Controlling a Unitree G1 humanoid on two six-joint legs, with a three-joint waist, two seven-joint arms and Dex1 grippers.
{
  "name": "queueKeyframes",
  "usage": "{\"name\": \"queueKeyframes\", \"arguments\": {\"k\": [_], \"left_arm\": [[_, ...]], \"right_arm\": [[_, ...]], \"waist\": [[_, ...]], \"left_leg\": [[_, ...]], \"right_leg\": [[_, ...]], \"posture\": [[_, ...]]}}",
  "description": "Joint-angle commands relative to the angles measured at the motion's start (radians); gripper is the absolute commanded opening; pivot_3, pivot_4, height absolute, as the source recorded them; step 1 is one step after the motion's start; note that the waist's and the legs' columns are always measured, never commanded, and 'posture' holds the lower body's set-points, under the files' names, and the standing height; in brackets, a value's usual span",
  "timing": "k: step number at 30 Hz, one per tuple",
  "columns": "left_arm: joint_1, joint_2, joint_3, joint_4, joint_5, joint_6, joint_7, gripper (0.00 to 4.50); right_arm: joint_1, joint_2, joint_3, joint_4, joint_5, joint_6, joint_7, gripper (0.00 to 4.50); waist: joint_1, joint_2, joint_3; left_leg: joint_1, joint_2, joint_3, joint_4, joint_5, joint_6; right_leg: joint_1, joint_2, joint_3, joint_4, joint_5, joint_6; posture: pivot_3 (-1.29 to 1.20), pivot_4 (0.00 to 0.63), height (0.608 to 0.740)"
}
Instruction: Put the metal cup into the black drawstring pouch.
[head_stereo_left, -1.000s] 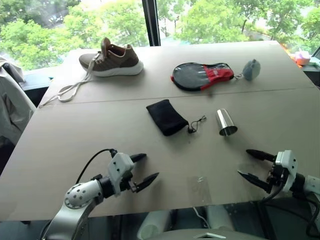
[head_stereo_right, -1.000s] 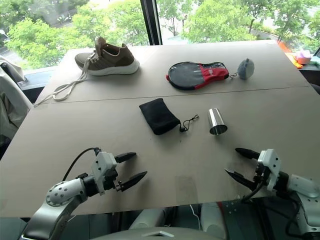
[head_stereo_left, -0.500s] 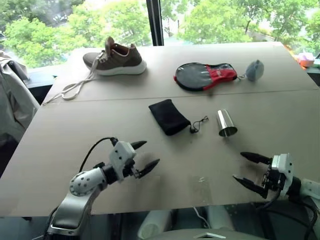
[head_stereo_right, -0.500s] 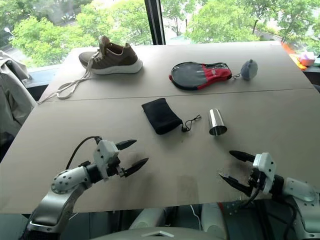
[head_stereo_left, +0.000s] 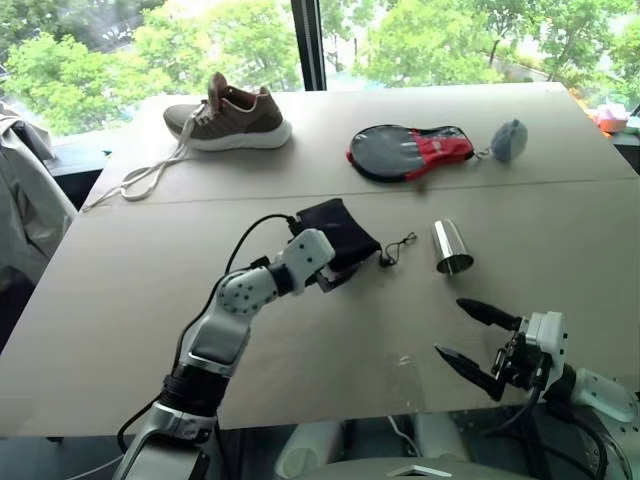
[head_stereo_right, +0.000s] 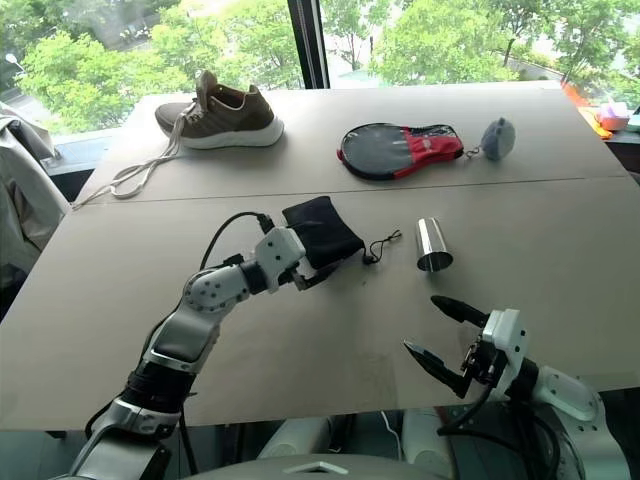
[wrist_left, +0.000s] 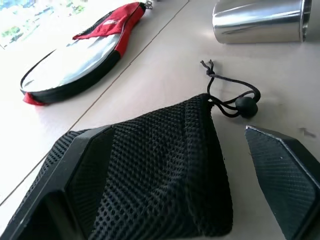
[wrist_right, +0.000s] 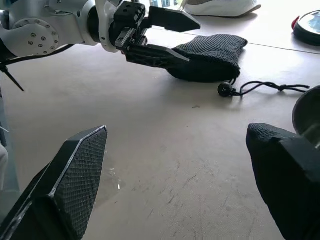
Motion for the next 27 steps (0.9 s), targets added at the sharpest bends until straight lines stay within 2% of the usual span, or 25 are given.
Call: {"name": "queueKeyframes", "arguments": {"k": [1,7,11,21,24,27], "left_arm": [[-0.031,0.025,-0.04,0.023,0.096,-0.065,0.024,4.33],[-0.066,0.037,-0.027,0.039,0.228,-0.107,0.149,4.33],[-0.036,0.014,0.005,0.022,0.21,-0.086,0.194,4.33],[-0.039,0.031,0.01,0.054,0.308,-0.076,0.29,4.33],[-0.059,0.034,0.011,0.069,0.36,-0.073,0.335,3.62],[-0.059,0.023,0.014,0.071,0.355,-0.078,0.342,2.38]], "right_arm": [[0.01,0.003,-0.01,-0.043,0.003,-0.008,-0.023,4.46],[0.025,0.005,-0.012,-0.041,-0.006,-0.024,-0.047,4.46],[0.027,0.011,-0.002,-0.036,-0.015,-0.031,-0.053,4.46],[0.014,0.013,0.005,-0.014,-0.021,-0.039,-0.051,4.46],[0.012,0.012,0.003,-0.01,-0.021,-0.041,-0.048,4.5],[0.015,0.012,0.0,-0.008,-0.022,-0.045,-0.047,4.5]], "waist": [[0.0,0.0,0.0],[0.004,0.0,0.0],[0.002,0.0,0.0],[0.003,0.0,0.0],[0.003,0.0,0.0],[0.003,0.0,0.0]], "left_leg": [[0.0,0.0,0.0,0.0,0.0,0.0],[0.0,0.0,0.0,0.0,0.0,0.0],[0.0,0.0,0.0,0.0,0.0,0.0],[0.0,0.0,0.0,0.001,0.0,0.0],[0.0,0.0,0.0,0.001,0.0,0.0],[0.0,0.0,0.0,0.001,0.0,0.0]], "right_leg": [[0.0,0.0,0.0,0.0,0.0,0.0],[0.0,0.0,0.0,0.001,0.0,0.0],[0.0,0.0,0.0,0.001,0.0,0.0],[0.0,0.0,-0.001,0.001,0.0,0.0],[0.0,0.0,-0.001,0.001,0.0,0.0],[0.0,0.0,-0.001,0.001,0.0,0.0]], "posture": [[0.0,0.15,0.74],[0.0,0.15,0.74],[0.0,0.15,0.74],[0.0,0.15,0.74],[0.0,0.15,0.74],[0.0,0.15,0.74]]}}
